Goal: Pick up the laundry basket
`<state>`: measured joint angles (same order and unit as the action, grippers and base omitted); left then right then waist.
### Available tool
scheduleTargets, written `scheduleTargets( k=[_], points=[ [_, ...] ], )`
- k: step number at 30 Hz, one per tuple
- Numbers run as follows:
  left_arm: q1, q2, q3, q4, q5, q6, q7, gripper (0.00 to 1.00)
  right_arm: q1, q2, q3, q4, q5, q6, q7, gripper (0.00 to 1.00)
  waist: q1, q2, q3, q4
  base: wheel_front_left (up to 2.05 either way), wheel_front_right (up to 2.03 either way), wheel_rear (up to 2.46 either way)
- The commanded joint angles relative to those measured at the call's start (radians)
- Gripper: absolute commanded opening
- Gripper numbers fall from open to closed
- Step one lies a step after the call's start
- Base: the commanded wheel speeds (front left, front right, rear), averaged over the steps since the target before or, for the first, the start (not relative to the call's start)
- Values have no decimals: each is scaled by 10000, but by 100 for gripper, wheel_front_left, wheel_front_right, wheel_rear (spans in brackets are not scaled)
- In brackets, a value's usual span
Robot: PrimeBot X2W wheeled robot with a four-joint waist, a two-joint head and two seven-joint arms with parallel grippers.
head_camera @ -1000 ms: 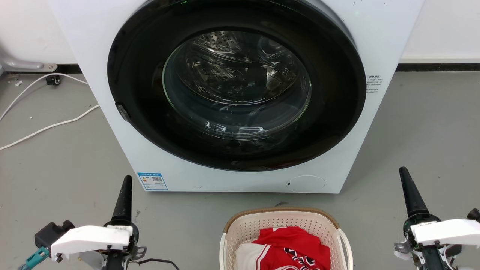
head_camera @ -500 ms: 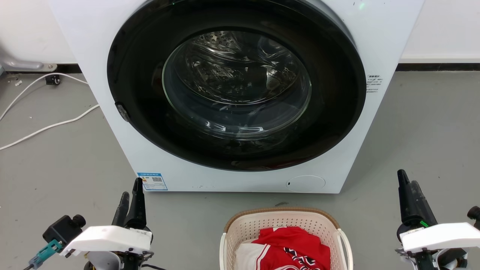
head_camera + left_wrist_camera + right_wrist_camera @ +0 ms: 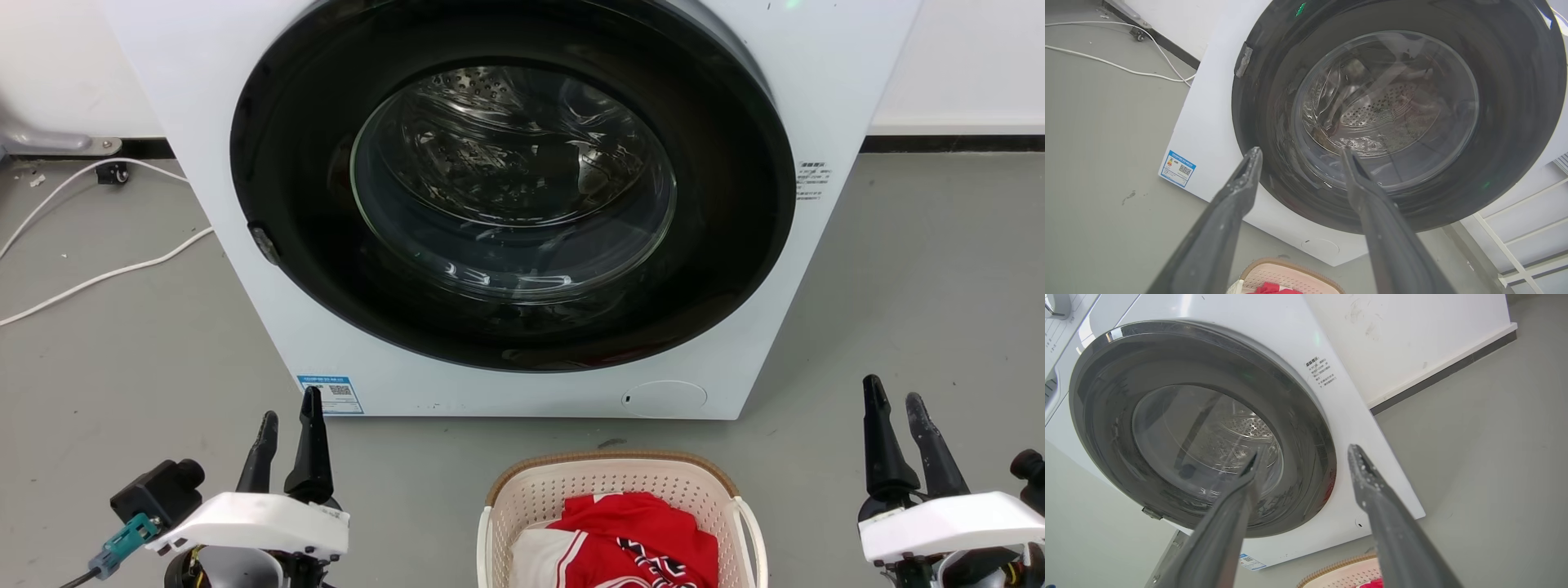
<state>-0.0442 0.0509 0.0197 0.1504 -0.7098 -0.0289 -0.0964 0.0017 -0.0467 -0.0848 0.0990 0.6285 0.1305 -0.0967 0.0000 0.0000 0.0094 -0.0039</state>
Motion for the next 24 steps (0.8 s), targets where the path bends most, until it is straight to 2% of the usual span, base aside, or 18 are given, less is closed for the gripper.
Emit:
scheduleTargets(
  k=[1,24],
  points=[
    [30,75,-44,-159,370,25,-105,100,-21,-33,11,-183,-360,3,-104,100,0,0,4,0,0,0,0],
    [338,231,-375,-148,2978,358,-735,100,336,-42,36,-181,-3444,2,-730,100,0,0,25,0,0,0,0]
  ],
)
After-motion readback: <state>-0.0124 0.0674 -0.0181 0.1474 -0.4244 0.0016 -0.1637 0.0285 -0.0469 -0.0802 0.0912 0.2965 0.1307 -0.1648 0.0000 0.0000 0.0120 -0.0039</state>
